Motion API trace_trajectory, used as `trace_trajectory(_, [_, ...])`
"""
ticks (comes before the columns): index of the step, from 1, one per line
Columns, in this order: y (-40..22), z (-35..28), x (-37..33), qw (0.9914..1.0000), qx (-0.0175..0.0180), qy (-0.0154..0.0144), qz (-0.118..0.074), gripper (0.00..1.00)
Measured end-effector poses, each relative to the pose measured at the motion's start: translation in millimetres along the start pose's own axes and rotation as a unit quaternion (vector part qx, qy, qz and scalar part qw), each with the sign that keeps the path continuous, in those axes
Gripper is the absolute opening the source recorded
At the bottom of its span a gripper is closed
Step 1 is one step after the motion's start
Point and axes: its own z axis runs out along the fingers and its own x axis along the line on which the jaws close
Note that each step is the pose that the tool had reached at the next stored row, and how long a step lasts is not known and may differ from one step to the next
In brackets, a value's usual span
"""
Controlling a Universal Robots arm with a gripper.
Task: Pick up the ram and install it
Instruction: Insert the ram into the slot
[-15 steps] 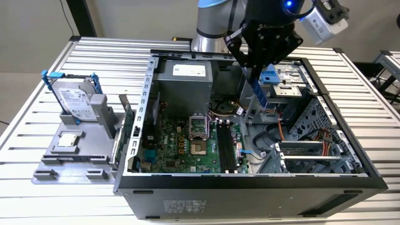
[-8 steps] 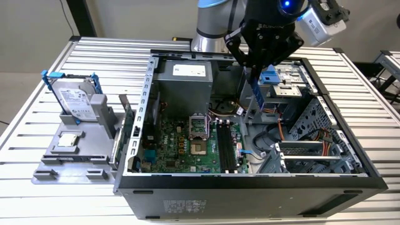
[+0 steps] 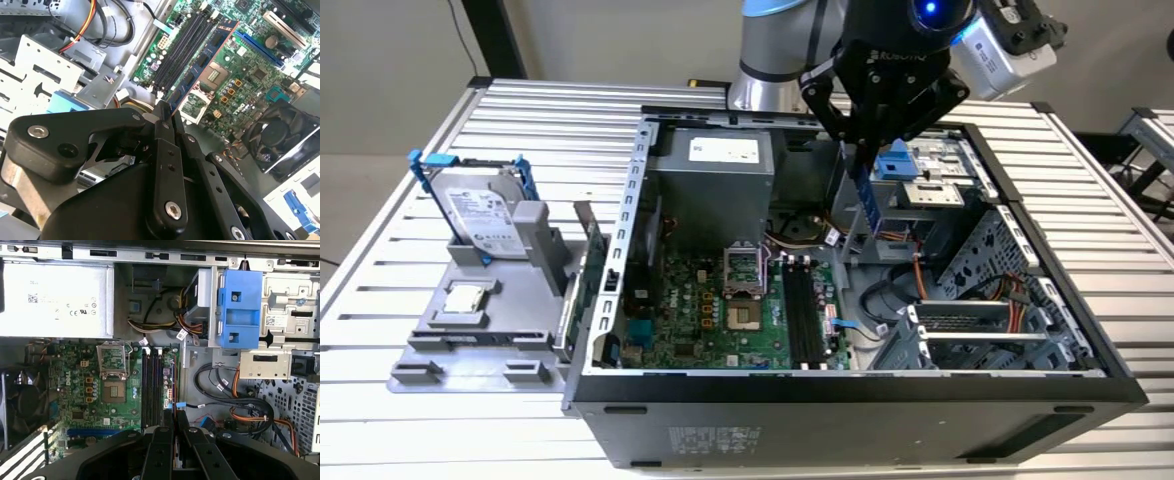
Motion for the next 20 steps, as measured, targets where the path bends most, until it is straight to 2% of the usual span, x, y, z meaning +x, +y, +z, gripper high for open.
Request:
trace_trajectory(2, [0.0, 0.0, -0.1, 1.00000, -0.0006, 0.0008, 0.000, 0.00])
trace_trajectory(5, [0.1, 0.1, -0.3, 0.99999, -0.0019, 0.0041, 0.001, 0.00])
trace_trajectory(9, [0.0, 0.1, -0.8, 0.99998, -0.0041, 0.0042, 0.001, 0.00])
trace_trajectory(20, [-0.9, 3.0, -20.6, 0.99997, -0.0044, 0.0051, 0.003, 0.00])
